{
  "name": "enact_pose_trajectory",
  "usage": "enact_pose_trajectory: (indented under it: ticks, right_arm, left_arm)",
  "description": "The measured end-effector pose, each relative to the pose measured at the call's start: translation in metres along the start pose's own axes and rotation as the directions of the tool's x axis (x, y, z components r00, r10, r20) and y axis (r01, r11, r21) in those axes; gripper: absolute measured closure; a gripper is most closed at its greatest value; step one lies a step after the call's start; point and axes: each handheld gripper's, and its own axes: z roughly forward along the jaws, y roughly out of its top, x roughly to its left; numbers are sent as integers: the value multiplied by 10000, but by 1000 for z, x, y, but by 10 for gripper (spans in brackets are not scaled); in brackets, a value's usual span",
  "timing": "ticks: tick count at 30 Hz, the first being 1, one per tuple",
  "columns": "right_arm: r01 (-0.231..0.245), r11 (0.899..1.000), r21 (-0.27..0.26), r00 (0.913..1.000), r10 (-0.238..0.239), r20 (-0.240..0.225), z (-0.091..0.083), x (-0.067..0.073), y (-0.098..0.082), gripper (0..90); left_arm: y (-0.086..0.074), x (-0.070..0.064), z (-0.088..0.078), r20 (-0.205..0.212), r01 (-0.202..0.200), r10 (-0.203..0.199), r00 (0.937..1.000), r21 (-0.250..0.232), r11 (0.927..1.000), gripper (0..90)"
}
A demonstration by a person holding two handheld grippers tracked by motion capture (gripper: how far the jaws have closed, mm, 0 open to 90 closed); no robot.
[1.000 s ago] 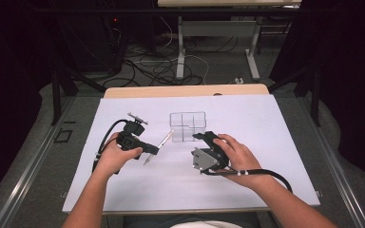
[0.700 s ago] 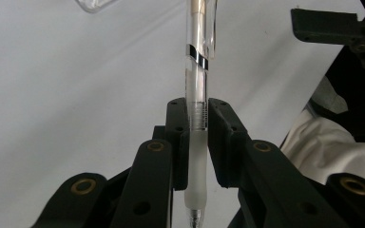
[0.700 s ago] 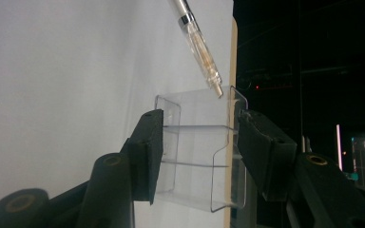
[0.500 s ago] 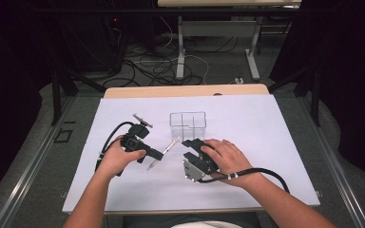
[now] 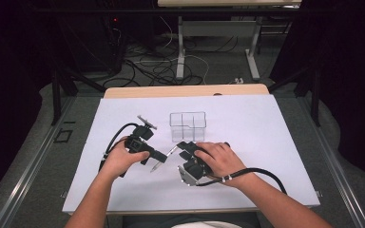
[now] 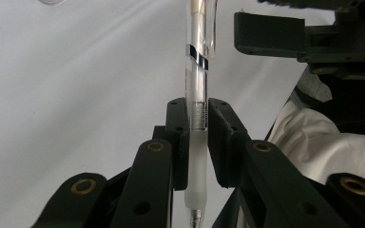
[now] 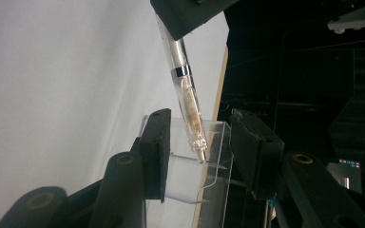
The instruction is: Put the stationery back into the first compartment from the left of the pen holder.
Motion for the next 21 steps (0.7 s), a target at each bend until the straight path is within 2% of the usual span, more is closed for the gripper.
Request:
enact_pose_trajectory:
  ticks: [2,3,4,5,7,11,14,15,19,21]
  right_arm:
    - [99,10000,-14,9999,-99,-41,1,2,2,602]
    - [319,9994,-115,9994,-320,-95,2,2,2,606]
    - [180,9998,-76,9998,-181,-117,2,4,3,610]
    - [402,9992,-81,9992,-402,-76,3,3,4,616]
    - [441,9990,-94,9988,-443,-198,4,4,4,622]
    - [437,9990,-133,9989,-439,-152,5,5,5,632]
    - [553,9984,-102,9983,-554,-166,4,6,7,655]
    - [722,9972,-211,9972,-726,-197,5,7,9,663]
    - [817,9964,-237,9964,-822,-184,5,9,11,668]
    - [795,9967,-173,9962,-800,-351,5,11,12,681]
  left_arm:
    - [0,-1,1,17,-10,10,10000,34,10000,796]
    - [1,-1,2,23,-73,73,10000,81,9999,796]
    - [1,-2,3,39,-36,36,10000,60,10000,796]
    - [1,-3,4,59,-65,64,10000,97,9999,796]
    - [1,-4,5,88,-86,85,9999,142,9999,796]
    - [2,-6,7,111,-114,112,9999,194,9997,796]
    - [2,-7,8,118,-135,132,9998,275,9995,795]
    - [2,-7,9,149,-131,126,9998,293,9995,795]
    - [4,-7,9,160,-222,217,9996,329,9992,796]
    - [4,-7,9,160,-222,217,9996,329,9992,796]
